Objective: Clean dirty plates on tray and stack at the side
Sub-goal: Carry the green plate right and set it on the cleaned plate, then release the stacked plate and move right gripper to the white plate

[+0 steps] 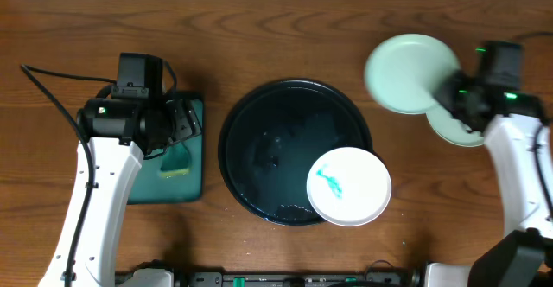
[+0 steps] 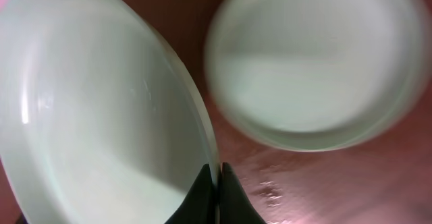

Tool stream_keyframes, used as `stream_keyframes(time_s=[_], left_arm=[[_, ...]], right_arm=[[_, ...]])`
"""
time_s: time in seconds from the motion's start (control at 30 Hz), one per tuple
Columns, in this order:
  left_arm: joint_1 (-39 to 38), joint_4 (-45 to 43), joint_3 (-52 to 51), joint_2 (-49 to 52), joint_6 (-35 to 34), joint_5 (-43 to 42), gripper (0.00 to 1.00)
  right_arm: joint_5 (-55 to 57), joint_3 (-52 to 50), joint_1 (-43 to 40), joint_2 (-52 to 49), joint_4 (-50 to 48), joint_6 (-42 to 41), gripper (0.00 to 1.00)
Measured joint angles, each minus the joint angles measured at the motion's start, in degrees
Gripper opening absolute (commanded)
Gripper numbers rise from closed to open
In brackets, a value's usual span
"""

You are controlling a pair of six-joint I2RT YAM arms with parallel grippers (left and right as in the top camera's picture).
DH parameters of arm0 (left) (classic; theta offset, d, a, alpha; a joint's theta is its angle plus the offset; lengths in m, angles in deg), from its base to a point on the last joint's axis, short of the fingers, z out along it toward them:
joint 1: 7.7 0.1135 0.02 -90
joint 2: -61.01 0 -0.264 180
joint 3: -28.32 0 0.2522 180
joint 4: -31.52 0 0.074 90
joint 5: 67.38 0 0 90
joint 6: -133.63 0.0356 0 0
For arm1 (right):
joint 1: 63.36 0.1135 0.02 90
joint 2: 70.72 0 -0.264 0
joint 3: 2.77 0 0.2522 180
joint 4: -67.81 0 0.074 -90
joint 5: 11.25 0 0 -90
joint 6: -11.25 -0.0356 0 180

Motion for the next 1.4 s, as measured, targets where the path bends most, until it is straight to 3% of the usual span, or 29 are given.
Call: stream_keyframes(time_s=[0.27,0.63,0.7,0.77,0.8,1.07,1.1,1.23,1.37,1.4], left_arm=[[0.0,0.0,0.0,0.0,0.0,0.0,0.8],[0.0,0.0,0.0,0.0,0.0,0.0,0.8],[0.0,0.0,0.0,0.0,0.0,0.0,0.8],[0.0,0.0,0.0,0.0,0.0,0.0,0.8],[0.0,0.0,0.0,0.0,0.0,0.0,0.8],[0.0,0.0,0.0,0.0,0.0,0.0,0.8],[0.0,0.0,0.0,0.0,0.0,0.0,0.8],[0.0,0.0,0.0,0.0,0.0,0.0,0.8],[0.0,0.0,0.0,0.0,0.0,0.0,0.8],[0.0,0.0,0.0,0.0,0.0,0.0,0.8]], right_arm=[[-1.5,-0.1,-14.2,-5.5,1.3,0.0,0.02],[-3.1,-0.2,-20.0,-17.7,-1.6,0.0,0.02],[-4.0,-0.2,-20.6,-18.6,-2.1,0.0,0.15],[-5.9,-0.3,-21.1,-18.9,-3.0,0.0,0.4],[-6.9,-0.3,-21.3,-18.9,-3.5,0.6,0.44],[-16.9,2.4,-21.5,-18.3,-1.2,4.6,0.5],[-17.6,3.3,-21.3,-17.8,0.2,5.4,0.64],[-19.4,6.3,-19.3,-12.2,5.7,9.7,0.66],[-20.5,7.2,-15.0,-4.0,11.4,11.8,0.77],[-20.9,7.4,-13.7,-2.2,13.1,12.1,0.92]])
